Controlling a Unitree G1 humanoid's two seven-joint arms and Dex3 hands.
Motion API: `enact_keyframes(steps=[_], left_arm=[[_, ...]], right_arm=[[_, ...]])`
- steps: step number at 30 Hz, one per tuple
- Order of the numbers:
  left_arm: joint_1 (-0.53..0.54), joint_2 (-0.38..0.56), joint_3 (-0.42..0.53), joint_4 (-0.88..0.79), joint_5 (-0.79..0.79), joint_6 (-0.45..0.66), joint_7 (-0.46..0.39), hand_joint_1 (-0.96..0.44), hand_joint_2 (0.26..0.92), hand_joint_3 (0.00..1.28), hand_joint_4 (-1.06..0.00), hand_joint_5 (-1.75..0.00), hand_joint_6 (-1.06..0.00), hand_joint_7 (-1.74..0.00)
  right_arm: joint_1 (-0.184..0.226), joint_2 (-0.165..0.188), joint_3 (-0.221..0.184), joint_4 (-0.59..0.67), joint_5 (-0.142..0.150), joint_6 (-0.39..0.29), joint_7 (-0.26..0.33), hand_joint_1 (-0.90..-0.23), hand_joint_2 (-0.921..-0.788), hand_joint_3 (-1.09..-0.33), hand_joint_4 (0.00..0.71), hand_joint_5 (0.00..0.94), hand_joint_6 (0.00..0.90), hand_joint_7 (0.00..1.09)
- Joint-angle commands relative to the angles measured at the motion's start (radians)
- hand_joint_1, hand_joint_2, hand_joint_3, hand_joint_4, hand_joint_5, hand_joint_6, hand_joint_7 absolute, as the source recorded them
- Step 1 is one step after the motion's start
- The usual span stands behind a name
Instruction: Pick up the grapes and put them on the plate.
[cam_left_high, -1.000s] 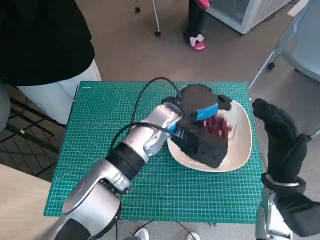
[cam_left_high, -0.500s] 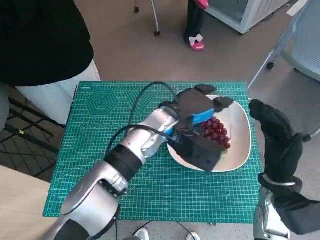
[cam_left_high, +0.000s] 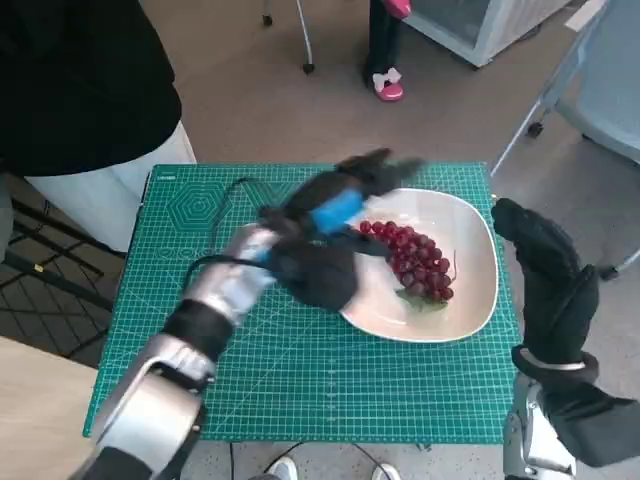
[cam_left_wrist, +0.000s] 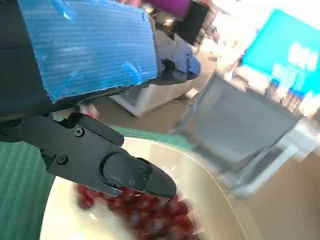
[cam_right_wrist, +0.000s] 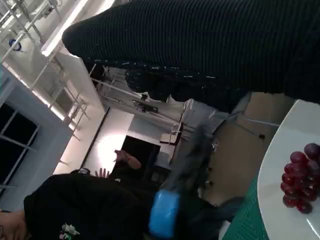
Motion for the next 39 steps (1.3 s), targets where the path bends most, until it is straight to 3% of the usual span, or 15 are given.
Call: enact_keyframes(steps=[1,6,18,39], left_arm=[[0.102,-0.036,0.283,0.016,-0.43,-0.007,-0.349,-0.53,0.92,0.05,-0.12,-0.01,-0.22,-0.01],[0.145,-0.049,0.427,0.023,-0.62,0.043,-0.493,-0.56,0.921,0.05,-0.11,0.0,-0.21,0.0],[0.251,-0.07,0.536,-0.035,-0.754,0.009,-0.609,-0.59,0.921,0.16,-0.13,-0.01,-0.21,-0.01],[0.415,-0.115,0.555,-0.263,-0.805,0.09,-0.654,-0.5,0.921,0.15,-0.21,-0.02,-0.29,-0.03]], right_arm=[[0.016,0.004,0.01,0.009,0.017,0.012,0.014,-0.609,-0.921,-0.844,0.448,0.003,0.162,0.22],[0.011,0.008,0.017,0.015,0.011,0.009,0.013,-0.611,-0.921,-0.842,0.449,0.003,0.164,0.22],[-0.008,0.008,0.037,0.035,0.015,0.012,0.026,-0.615,-0.921,-0.838,0.452,0.003,0.168,0.21],[-0.014,-0.003,0.048,0.046,0.048,0.019,0.087,-0.613,-0.921,-0.841,0.454,0.003,0.174,0.2]])
